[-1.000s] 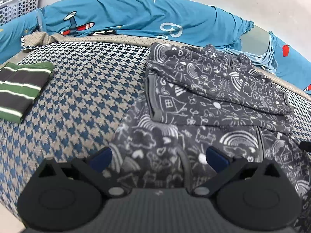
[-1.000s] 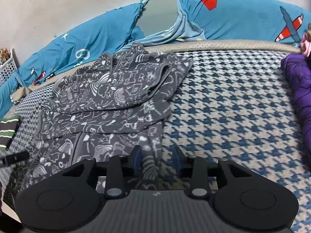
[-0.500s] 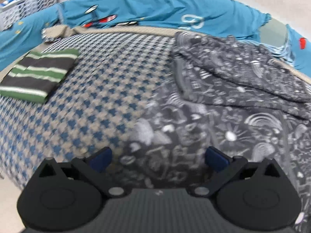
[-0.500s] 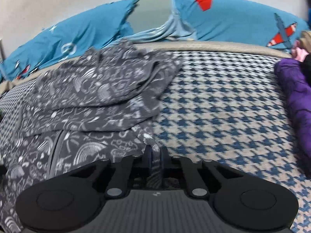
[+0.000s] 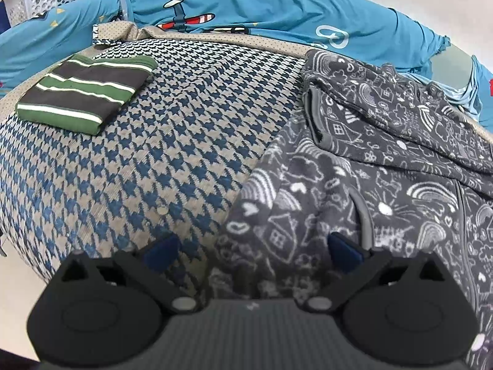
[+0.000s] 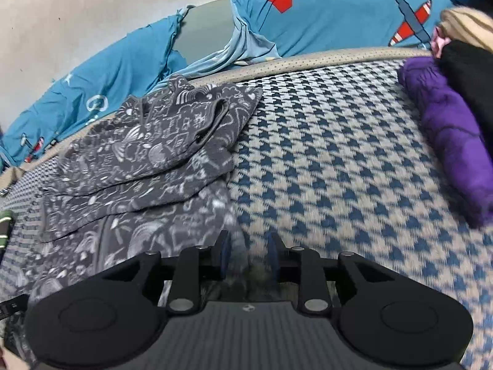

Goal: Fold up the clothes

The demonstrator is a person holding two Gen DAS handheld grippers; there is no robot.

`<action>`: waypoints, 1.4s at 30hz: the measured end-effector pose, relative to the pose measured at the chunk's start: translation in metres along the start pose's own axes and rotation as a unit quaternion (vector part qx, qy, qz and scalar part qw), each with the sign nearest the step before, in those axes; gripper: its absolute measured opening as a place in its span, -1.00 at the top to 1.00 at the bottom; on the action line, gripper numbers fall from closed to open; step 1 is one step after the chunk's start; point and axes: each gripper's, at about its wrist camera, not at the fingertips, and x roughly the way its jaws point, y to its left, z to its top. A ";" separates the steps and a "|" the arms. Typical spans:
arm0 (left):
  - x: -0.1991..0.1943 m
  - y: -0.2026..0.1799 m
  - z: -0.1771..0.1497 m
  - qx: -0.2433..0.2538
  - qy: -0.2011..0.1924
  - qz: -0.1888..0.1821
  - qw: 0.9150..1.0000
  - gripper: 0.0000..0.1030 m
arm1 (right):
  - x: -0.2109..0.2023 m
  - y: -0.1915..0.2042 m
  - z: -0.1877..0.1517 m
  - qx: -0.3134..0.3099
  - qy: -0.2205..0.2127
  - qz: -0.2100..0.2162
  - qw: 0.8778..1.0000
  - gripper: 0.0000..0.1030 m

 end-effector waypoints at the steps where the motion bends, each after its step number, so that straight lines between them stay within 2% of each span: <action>1: -0.001 0.000 0.000 -0.003 -0.001 -0.002 1.000 -1.00 | -0.005 0.000 -0.004 0.005 0.003 0.009 1.000 0.47; 8: -0.011 -0.006 -0.005 -0.001 -0.024 -0.003 1.000 -1.00 | -0.032 0.003 -0.041 0.033 0.024 0.052 0.998 0.30; 12: -0.018 -0.009 -0.006 -0.001 -0.041 -0.009 0.999 -1.00 | -0.047 -0.002 -0.060 0.067 0.030 0.068 0.995 0.25; 18: -0.021 -0.012 -0.009 0.000 -0.046 -0.017 0.999 -1.00 | -0.061 -0.010 -0.076 0.109 0.036 0.087 0.990 0.18; 28: -0.023 -0.018 -0.013 0.013 -0.050 -0.025 0.998 -1.00 | -0.061 0.003 -0.091 0.092 0.063 0.103 0.988 0.13; 30: -0.022 -0.018 -0.013 0.013 -0.049 -0.024 0.998 -1.00 | -0.061 0.007 -0.093 0.072 0.060 0.096 0.991 0.20; 32: -0.022 -0.017 -0.014 0.013 -0.049 -0.023 0.998 -1.00 | -0.061 0.010 -0.095 0.051 0.059 0.078 0.994 0.70; 38: -0.019 -0.013 -0.016 0.019 -0.034 0.018 0.999 -1.00 | -0.070 0.012 -0.106 0.021 0.047 0.050 0.997 0.82; 42: -0.020 -0.006 -0.022 0.020 -0.019 0.018 0.999 -1.00 | -0.073 0.012 -0.109 0.021 0.049 0.048 0.997 0.81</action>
